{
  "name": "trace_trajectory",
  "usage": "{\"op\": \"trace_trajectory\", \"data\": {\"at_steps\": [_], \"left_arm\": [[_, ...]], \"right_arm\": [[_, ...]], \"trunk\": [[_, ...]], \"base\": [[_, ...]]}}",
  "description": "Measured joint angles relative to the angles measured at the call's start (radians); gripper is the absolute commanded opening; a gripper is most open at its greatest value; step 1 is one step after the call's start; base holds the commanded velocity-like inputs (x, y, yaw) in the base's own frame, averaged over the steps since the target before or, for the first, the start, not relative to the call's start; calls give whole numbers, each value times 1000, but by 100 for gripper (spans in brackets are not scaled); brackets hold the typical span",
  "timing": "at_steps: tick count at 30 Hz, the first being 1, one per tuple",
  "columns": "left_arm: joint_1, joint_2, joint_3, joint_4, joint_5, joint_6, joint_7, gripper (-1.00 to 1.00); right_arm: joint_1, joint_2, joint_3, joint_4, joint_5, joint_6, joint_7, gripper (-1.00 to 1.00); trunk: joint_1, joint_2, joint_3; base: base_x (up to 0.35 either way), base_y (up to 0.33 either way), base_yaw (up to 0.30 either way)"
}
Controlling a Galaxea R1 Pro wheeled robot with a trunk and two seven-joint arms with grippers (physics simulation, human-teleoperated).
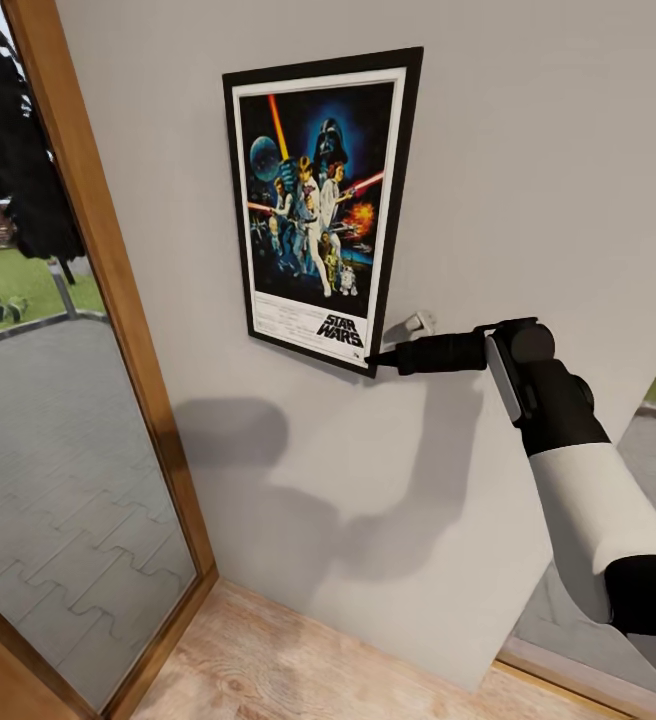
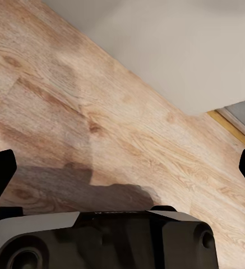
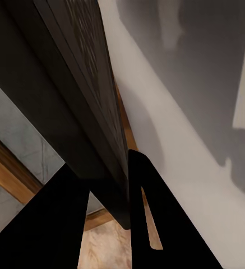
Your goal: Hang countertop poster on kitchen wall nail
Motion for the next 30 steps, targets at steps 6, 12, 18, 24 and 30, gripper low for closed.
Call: {"op": "trace_trajectory", "data": {"at_steps": [6, 12, 18, 24, 30], "left_arm": [[0, 1, 0, 0, 0, 0, 0, 100], [0, 1, 0, 0, 0, 0, 0, 100], [0, 1, 0, 0, 0, 0, 0, 100], [0, 1, 0, 0, 0, 1, 0, 100], [0, 2, 0, 1, 0, 0, 0, 100]], "right_arm": [[0, 0, -1, 0, 0, -1, 0, -100], [0, 0, -2, 0, -1, 0, 0, -100], [0, 0, -3, 4, -1, 0, -2, -100], [0, 0, -2, 17, -1, 0, -3, -100], [0, 0, -1, 20, -2, 0, -3, -100]], "trunk": [[0, 0, 0], [0, 0, 0], [0, 0, 0], [0, 0, 0], [0, 0, 0]], "base": [[0, 0, 0], [0, 0, 0], [0, 0, 0], [0, 0, 0], [0, 0, 0]]}}
